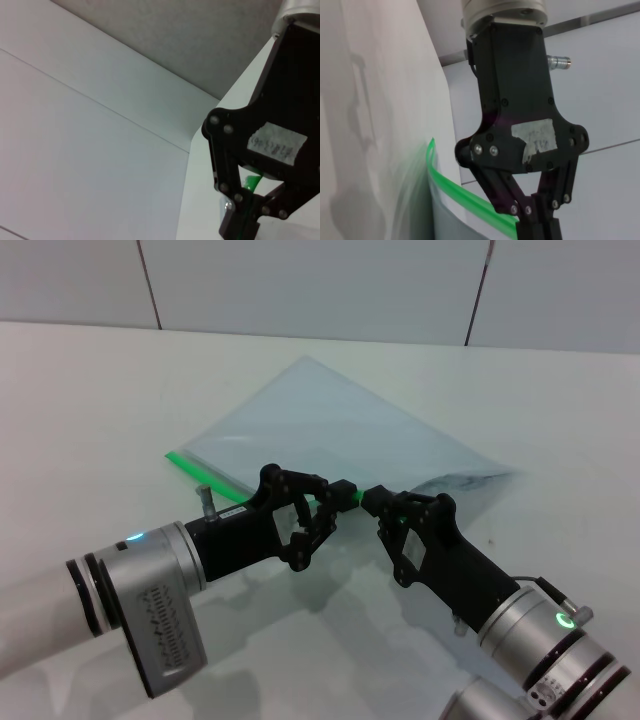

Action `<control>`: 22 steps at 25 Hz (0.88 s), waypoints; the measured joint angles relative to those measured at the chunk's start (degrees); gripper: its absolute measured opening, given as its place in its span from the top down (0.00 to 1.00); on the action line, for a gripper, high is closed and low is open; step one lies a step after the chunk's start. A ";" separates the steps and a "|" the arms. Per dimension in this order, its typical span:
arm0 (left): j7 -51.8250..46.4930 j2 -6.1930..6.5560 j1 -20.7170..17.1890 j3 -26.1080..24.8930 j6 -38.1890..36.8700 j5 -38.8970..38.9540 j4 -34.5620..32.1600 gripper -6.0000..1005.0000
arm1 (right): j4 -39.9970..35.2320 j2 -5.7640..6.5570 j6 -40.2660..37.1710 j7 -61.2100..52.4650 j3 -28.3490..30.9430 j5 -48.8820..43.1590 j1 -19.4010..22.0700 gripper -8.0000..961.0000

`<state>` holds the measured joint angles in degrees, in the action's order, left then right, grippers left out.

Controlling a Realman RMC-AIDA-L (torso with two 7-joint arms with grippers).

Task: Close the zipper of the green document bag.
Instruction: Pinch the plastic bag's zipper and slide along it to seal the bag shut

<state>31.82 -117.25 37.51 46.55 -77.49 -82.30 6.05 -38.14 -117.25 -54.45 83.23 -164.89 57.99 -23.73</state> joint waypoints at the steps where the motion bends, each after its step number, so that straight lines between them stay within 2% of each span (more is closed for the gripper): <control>1: -0.03 0.00 -0.03 -0.02 0.08 0.02 0.00 0.92 | 0.01 0.00 -0.02 -0.25 0.00 0.03 0.00 0.97; 22: -0.32 0.25 -0.95 -0.14 0.45 3.10 0.66 0.95 | 3.58 0.00 -3.15 -3.93 0.17 3.01 -0.21 0.97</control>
<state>31.50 -117.00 36.57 46.41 -77.05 -79.20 6.70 -34.57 -117.24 -57.60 79.31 -164.72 61.00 -23.94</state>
